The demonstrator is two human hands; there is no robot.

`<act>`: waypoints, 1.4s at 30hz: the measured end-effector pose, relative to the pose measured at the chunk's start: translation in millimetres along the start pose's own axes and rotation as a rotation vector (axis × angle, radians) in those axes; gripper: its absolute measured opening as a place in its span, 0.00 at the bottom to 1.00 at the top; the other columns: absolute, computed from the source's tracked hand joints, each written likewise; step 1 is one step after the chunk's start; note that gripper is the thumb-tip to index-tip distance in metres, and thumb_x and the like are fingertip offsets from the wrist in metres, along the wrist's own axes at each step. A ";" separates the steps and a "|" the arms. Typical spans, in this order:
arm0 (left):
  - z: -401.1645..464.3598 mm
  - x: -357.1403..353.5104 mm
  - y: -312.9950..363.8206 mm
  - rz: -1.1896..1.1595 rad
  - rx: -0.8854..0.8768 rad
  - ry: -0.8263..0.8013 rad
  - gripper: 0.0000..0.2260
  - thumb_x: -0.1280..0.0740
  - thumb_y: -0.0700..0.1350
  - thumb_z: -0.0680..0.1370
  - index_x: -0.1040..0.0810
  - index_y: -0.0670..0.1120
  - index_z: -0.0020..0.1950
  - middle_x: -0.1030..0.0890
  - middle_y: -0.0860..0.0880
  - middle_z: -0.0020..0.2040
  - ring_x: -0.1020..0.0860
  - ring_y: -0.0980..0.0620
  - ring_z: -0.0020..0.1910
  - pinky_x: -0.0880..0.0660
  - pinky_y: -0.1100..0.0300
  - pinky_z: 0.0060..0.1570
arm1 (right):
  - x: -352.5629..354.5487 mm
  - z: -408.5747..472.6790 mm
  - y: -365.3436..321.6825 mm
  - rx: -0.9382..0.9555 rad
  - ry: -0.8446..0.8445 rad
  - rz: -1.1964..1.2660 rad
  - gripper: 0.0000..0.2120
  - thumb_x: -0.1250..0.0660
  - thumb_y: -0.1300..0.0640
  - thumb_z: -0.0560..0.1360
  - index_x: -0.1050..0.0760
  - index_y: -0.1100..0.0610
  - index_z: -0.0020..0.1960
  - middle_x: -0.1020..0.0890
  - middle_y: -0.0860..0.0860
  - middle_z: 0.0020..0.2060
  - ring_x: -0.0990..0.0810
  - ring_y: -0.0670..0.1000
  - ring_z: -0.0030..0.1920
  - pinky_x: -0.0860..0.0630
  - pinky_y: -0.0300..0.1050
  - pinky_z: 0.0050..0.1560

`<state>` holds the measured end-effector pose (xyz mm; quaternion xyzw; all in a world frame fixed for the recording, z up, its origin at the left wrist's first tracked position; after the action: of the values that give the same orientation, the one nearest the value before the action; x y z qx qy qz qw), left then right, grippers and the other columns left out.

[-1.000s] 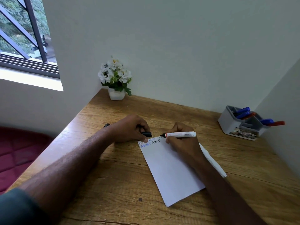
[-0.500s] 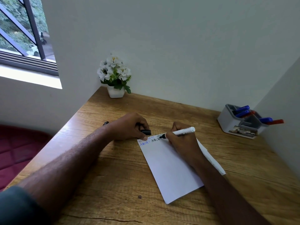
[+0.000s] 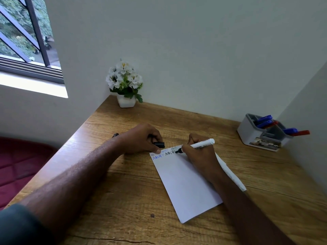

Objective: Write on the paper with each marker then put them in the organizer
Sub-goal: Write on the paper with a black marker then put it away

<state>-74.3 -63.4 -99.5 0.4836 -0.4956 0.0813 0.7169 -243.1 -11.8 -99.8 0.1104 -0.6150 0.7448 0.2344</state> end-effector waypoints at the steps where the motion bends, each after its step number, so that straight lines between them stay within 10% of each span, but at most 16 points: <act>1: 0.1 0.0 -0.2 -0.003 0.000 0.000 0.13 0.24 0.47 0.72 0.17 0.49 0.56 0.21 0.58 0.45 0.25 0.62 0.41 0.32 0.74 0.35 | 0.5 -0.4 -0.2 -0.004 0.004 0.002 0.17 0.30 0.61 0.69 0.38 0.65 0.36 0.34 0.54 0.28 0.37 0.50 0.31 0.40 0.44 0.29; 37: -0.8 -0.4 -0.4 -0.014 0.016 -0.005 0.13 0.24 0.46 0.72 0.18 0.50 0.56 0.21 0.58 0.46 0.25 0.61 0.43 0.33 0.70 0.38 | 1.2 -1.8 -4.2 0.001 0.015 0.006 0.17 0.30 0.60 0.69 0.38 0.65 0.36 0.34 0.54 0.28 0.37 0.51 0.32 0.40 0.49 0.32; 42: -1.1 -0.6 -0.6 -0.013 0.016 -0.006 0.13 0.24 0.46 0.72 0.17 0.50 0.56 0.21 0.58 0.46 0.25 0.61 0.43 0.33 0.70 0.39 | 12.3 -2.7 -4.1 0.011 0.060 0.117 0.08 0.30 0.64 0.73 0.29 0.62 0.39 0.23 0.56 0.32 0.26 0.48 0.33 0.31 0.45 0.34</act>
<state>-73.6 -62.7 -100.3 0.4929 -0.4940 0.0793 0.7118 -251.3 -6.0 -91.3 0.0530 -0.6090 0.7635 0.2083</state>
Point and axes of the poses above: each hand's wrist, its own z-axis towards the middle knuckle, its own x-axis out of the back of the hand, y = z × x, the point moved 10 cm from there along z, towards the middle knuckle
